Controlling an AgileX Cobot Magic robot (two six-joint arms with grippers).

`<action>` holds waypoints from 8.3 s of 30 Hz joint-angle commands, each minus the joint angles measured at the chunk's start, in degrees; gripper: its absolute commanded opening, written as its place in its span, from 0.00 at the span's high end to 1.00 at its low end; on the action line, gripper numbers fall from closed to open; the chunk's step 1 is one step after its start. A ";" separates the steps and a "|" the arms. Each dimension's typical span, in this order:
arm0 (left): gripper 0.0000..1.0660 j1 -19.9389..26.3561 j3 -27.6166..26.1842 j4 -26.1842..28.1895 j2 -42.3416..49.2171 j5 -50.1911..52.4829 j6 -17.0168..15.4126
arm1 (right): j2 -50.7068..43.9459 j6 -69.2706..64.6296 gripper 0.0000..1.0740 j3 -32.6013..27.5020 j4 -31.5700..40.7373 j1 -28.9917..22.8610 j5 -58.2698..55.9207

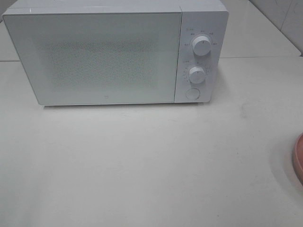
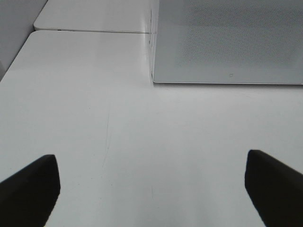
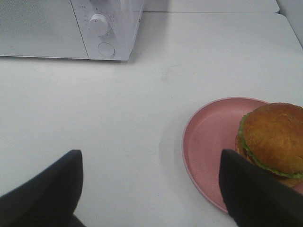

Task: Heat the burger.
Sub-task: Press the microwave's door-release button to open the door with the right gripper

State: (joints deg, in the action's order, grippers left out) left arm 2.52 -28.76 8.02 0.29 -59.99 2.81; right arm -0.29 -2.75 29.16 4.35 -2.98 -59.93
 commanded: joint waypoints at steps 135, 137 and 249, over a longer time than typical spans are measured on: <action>0.08 0.06 0.17 -0.17 1.20 0.57 0.11 | 95.86 22.40 0.30 -6.13 49.50 -45.95 119.29; 0.08 0.06 0.17 -0.17 1.20 0.57 0.11 | 95.86 19.65 0.31 -6.13 49.50 -45.95 119.29; 0.08 0.06 0.17 -0.06 1.15 0.57 0.11 | 120.72 -73.22 1.00 18.28 40.22 -31.11 111.61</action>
State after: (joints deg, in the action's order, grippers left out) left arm 2.52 -28.76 8.02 0.29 -59.99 2.81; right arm 120.09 -75.97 46.35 45.55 -34.38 51.51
